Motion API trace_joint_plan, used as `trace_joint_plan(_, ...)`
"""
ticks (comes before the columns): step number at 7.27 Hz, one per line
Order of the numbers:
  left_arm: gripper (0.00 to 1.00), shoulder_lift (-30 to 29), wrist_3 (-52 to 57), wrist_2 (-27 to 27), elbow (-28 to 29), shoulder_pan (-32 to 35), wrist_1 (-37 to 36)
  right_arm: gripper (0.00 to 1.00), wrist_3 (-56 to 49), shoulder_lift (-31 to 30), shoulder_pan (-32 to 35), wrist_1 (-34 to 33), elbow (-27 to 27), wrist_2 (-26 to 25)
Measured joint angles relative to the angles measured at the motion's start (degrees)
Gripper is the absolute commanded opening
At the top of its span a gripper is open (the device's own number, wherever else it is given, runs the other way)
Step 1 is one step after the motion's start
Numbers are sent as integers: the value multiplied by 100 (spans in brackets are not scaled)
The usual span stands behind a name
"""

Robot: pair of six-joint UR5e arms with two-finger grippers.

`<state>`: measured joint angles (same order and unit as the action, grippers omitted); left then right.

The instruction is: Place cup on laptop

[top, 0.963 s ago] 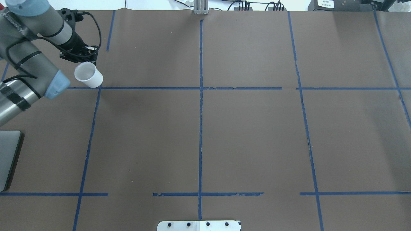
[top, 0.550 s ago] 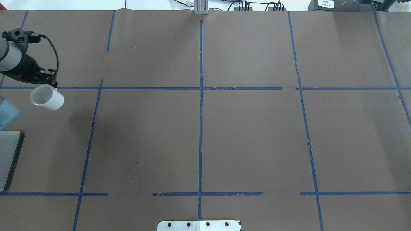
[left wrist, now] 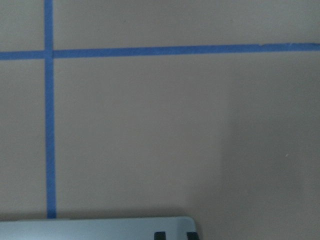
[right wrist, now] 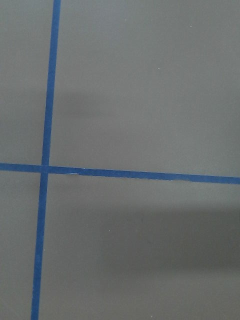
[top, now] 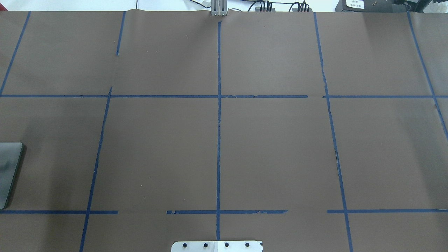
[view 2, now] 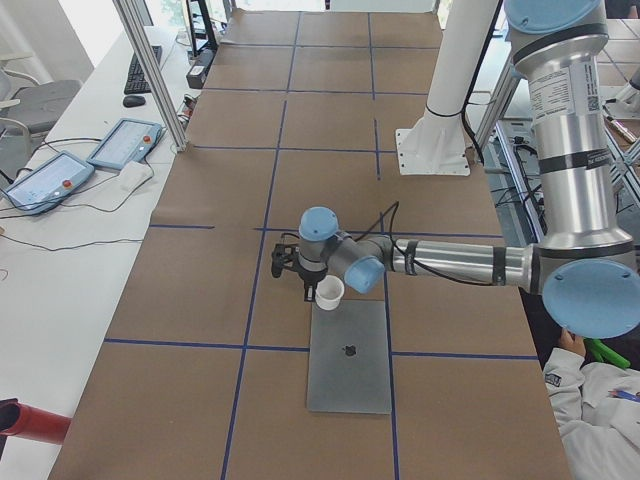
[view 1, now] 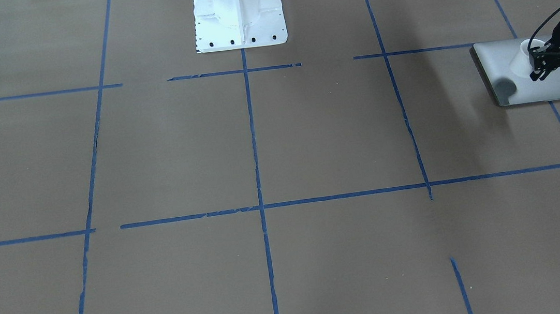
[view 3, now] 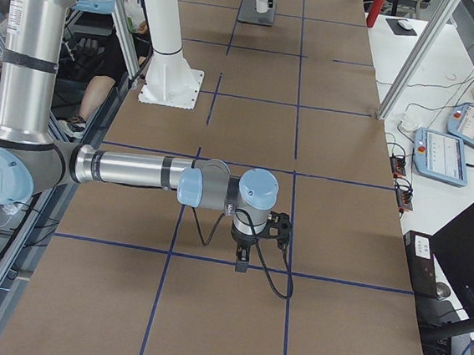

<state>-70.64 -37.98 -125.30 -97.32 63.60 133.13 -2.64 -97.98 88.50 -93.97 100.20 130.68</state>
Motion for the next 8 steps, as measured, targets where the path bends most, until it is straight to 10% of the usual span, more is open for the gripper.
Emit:
trace_joint_plan(5, 4, 177, -69, 13, 785, 80, 914, 100, 0, 1, 0, -3, 0, 1)
trace_joint_plan(6, 63, 152, -119, 7, 785, 74, 928, 100, 0, 4, 0, -3, 0, 0)
trace_joint_plan(7, 100, 131, -125, 3, 793, 66, 931, 100, 0, 4, 0, -5, 0, -2)
trace_joint_plan(8, 100, 122, -110, 5, 796, 65, 933, 100, 0, 2, 0, -5, 0, -1)
